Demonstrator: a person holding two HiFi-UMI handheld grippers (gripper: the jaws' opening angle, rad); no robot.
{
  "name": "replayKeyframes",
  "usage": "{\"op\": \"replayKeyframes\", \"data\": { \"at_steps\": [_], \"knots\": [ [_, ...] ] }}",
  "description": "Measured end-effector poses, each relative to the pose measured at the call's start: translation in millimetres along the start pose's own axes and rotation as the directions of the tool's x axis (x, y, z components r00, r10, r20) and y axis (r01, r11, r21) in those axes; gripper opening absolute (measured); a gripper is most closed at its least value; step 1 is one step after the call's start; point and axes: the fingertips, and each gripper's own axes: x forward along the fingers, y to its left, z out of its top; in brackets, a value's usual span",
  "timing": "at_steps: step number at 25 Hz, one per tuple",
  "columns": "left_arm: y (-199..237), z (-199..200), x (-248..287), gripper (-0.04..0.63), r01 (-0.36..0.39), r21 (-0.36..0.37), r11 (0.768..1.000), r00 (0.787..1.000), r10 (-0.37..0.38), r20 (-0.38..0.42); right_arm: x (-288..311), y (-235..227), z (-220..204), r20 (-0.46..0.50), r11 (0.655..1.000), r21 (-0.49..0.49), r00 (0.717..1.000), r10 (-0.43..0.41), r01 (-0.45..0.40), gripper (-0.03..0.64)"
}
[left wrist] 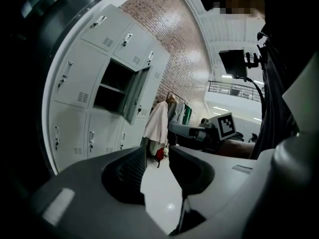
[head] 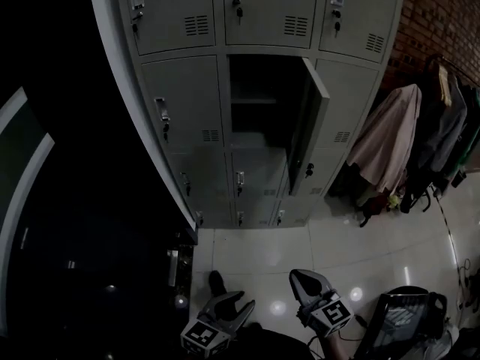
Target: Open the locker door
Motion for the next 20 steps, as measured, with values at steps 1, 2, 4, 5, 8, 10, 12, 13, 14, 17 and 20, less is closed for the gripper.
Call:
{"op": "replayKeyframes", "data": {
  "at_steps": [1, 2, 4, 5, 8, 10, 12, 13, 14, 17, 20],
  "knots": [
    [-13, 1, 0, 0.137, 0.013, 0.032, 0.999, 1.0, -0.013, -0.008, -18, 6, -2, -0.006, 1.0, 0.007, 1.0, -0.018, 0.018, 0.0],
    [-24, 4, 1, 0.135, 0.026, 0.062, 0.998, 1.0, -0.026, -0.009, -34, 10, -2, -0.008, 0.999, 0.006, 0.999, -0.036, 0.036, 0.0],
    [-38, 13, 4, 0.132, 0.039, 0.098, 0.994, 0.999, -0.04, 0.007, -56, 16, 1, -0.005, 0.997, -0.017, 0.998, -0.069, 0.069, 0.0],
    [-42, 17, 5, 0.132, 0.039, 0.104, 0.994, 0.999, -0.042, 0.02, -63, 19, 4, 0.004, 0.996, -0.035, 0.997, -0.08, 0.08, 0.0],
    [-58, 22, 7, 0.124, 0.046, 0.118, 0.992, 0.998, -0.051, 0.044, -80, 27, 17, 0.06, 0.991, -0.079, 0.992, -0.107, 0.112, 0.0],
    [-73, 20, 8, 0.12, 0.06, 0.131, 0.99, 0.997, -0.067, 0.048, -92, 30, 23, 0.088, 0.987, -0.089, 0.988, -0.127, 0.135, 0.0],
    [-87, 18, 9, 0.117, 0.074, 0.14, 0.987, 0.995, -0.082, 0.052, -99, 33, 25, 0.099, 0.986, -0.09, 0.986, -0.132, 0.141, 0.0],
    [-92, 16, 7, 0.115, 0.079, 0.143, 0.987, 0.995, -0.087, 0.052, -102, 35, 26, 0.102, 0.986, -0.089, 0.986, -0.129, 0.138, 0.0],
    [-96, 14, 5, 0.114, 0.081, 0.145, 0.986, 0.995, -0.089, 0.051, -104, 38, 26, 0.106, 0.987, -0.089, 0.987, -0.124, 0.134, 0.0],
    [-103, 12, 0, 0.11, 0.082, 0.146, 0.986, 0.995, -0.09, 0.045, -111, 45, 31, 0.113, 0.987, -0.099, 0.987, -0.113, 0.125, 0.0],
    [-103, 15, -5, 0.106, 0.069, 0.147, 0.987, 0.995, -0.078, 0.056, -114, 50, 35, 0.111, 0.988, -0.103, 0.988, -0.105, 0.117, 0.0]
  ]
}}
